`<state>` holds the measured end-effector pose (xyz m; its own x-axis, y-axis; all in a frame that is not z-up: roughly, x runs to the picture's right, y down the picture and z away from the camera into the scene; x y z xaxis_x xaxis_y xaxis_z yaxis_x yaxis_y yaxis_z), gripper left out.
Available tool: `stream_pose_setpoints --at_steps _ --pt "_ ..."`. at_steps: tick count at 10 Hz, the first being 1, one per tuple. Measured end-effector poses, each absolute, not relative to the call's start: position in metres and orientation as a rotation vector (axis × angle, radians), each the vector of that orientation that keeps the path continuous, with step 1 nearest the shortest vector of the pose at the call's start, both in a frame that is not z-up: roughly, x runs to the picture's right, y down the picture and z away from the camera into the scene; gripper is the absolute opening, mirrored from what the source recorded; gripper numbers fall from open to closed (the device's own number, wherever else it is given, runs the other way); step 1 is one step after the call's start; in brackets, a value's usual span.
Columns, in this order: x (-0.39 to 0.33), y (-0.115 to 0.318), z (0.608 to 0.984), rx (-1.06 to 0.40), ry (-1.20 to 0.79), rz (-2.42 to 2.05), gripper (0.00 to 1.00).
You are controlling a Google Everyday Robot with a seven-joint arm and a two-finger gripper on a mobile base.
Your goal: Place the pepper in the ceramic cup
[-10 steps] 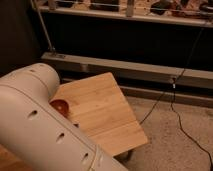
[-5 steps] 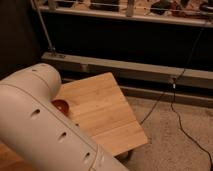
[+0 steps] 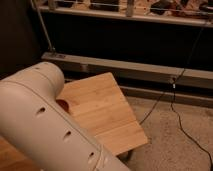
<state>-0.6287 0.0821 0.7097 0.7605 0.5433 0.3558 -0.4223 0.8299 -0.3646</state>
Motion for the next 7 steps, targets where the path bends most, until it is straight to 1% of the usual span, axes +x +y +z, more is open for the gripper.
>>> stream_pose_setpoints --at_steps 4,7 --pt "-0.614 0.080 0.708 -0.249 -0.422 0.536 0.70" --pt "-0.600 0.069 0.700 -0.207 -0.365 0.541 0.70"
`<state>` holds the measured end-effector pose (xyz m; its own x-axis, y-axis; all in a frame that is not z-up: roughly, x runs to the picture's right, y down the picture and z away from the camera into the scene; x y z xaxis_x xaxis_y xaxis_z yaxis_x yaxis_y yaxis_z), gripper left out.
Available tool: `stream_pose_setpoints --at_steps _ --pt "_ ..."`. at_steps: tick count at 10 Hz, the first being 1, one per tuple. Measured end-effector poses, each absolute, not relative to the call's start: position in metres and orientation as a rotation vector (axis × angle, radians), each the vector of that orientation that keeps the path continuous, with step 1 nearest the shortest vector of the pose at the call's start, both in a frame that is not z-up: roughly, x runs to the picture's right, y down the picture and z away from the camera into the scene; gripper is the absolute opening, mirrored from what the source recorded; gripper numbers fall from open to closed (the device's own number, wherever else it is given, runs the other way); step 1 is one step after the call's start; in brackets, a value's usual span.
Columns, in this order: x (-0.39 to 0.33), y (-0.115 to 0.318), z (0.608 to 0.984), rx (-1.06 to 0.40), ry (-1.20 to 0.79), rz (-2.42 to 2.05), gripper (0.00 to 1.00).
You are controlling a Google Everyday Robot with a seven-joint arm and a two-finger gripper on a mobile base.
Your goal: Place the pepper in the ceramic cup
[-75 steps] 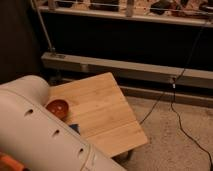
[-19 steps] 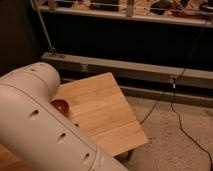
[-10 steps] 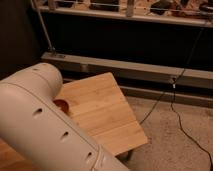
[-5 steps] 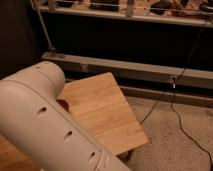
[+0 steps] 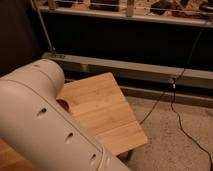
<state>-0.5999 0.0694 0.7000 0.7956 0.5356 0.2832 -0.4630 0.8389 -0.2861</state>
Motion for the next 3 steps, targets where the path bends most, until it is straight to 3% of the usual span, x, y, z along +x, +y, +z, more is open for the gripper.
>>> stream_pose_setpoints --at_steps 3 --pt "-0.576 0.069 0.691 -0.234 -0.266 0.548 0.70"
